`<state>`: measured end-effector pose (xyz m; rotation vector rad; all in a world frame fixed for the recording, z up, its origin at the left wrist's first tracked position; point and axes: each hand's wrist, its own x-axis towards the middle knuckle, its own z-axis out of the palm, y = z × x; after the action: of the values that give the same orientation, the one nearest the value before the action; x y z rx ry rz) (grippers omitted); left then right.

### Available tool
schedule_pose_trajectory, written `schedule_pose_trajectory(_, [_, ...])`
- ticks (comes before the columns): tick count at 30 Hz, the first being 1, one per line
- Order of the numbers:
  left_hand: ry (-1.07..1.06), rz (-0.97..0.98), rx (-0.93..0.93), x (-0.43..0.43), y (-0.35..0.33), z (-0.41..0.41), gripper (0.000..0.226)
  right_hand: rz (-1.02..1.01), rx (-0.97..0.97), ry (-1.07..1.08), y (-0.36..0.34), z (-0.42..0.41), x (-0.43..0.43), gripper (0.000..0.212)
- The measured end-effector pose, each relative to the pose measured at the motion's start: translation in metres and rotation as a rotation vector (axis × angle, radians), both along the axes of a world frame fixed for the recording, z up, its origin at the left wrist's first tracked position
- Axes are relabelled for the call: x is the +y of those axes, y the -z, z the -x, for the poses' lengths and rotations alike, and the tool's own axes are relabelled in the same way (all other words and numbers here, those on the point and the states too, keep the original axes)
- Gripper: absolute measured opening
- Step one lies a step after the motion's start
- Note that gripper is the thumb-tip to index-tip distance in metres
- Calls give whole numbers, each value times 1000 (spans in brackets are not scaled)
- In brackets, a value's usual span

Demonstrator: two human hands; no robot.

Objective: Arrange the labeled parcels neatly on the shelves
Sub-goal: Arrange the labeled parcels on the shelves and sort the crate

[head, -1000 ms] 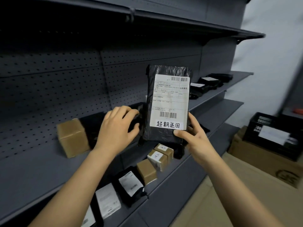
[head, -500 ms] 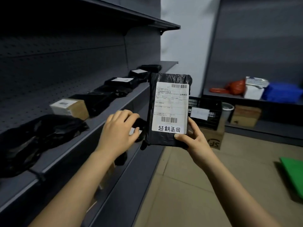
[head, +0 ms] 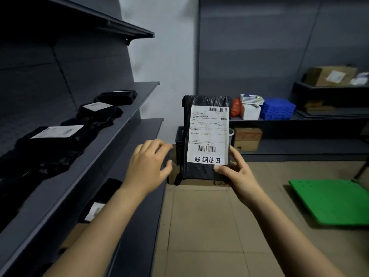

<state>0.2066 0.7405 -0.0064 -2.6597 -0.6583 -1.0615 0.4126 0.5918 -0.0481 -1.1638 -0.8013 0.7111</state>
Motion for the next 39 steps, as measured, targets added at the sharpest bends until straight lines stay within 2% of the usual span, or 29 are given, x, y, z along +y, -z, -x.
schedule_pose_trajectory(4, [71,33,7,49,12,-62,37,11,31,81,11,-51,36,68])
schedule_pose_trajectory(10, [134,47,29,114,35,-173,35,56,66,133,33,-154,90,78])
schedule_pose_trajectory(16, [107,69,26,179,46,-291,36,82,50,86,36,-278,160,84])
schedule_pose_trajectory(19, [81,88,22,211,46,-341,37,86,43,68,33,-332,197,78])
schedule_pose_trajectory(24, [62,105,34,270,49,-404,36,85,54,49,36,-399,262,75])
schedule_pose_trajectory(31, [53,117,50,381,60,-479,34,127,48,49,47,-479,371,88])
schedule_pose_trajectory(36, [66,114,82,487,60,-534,31,129,17,65,51,-530,465,74])
schedule_pose_trajectory(39, [83,115,121,547,57,-565,32,159,33,87,54,-556,518,76])
